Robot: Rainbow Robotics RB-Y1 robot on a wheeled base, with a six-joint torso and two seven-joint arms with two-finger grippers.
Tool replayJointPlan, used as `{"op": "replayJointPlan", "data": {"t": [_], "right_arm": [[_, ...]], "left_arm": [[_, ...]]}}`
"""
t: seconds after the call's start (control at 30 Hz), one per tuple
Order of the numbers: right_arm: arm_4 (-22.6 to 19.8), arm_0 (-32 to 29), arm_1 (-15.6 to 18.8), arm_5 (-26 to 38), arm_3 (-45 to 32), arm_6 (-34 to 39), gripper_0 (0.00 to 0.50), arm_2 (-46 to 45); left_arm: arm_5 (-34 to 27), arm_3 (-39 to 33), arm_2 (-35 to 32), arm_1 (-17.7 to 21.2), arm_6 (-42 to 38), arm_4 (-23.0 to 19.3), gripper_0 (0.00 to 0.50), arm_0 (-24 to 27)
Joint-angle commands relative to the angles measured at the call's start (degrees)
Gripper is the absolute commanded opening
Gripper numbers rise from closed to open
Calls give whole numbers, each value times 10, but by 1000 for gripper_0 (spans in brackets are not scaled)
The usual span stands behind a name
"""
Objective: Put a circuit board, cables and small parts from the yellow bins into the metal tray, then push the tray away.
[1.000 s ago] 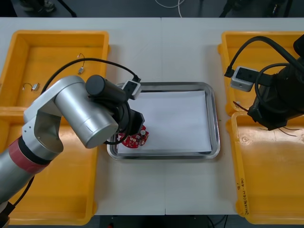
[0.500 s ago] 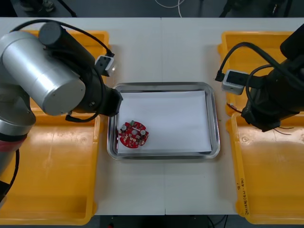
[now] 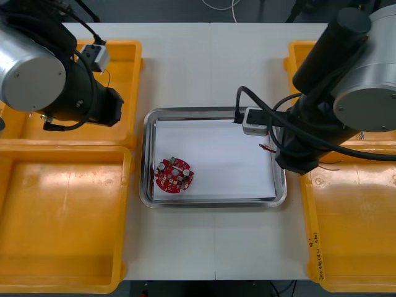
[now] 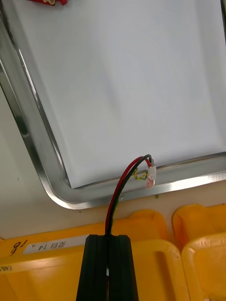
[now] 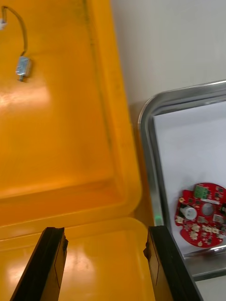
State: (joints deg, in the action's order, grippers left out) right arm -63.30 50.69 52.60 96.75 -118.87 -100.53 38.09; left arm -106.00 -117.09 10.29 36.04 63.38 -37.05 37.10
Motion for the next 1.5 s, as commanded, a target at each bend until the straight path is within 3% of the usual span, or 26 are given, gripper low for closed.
{"op": "replayJointPlan", "data": {"t": [0.03,0.23,0.5,0.97,1.3,1.5], "right_arm": [[29,37,-53,-13,21,5,0,23],[78,37,-92,-14,33,6,0,48],[124,36,-101,-52,35,7,0,105],[177,18,-159,-74,82,9,0,127],[183,-29,-151,-130,109,9,0,134],[199,-54,-149,-147,109,9,0,137]], "left_arm": [[-19,28,-55,44,24,-14,500,26],[-20,80,-106,50,73,-10,500,26],[3,141,-144,50,148,19,500,26],[121,268,-162,68,308,26,500,26],[202,346,-163,76,448,13,500,27],[215,379,-163,83,489,3,500,33]]}}
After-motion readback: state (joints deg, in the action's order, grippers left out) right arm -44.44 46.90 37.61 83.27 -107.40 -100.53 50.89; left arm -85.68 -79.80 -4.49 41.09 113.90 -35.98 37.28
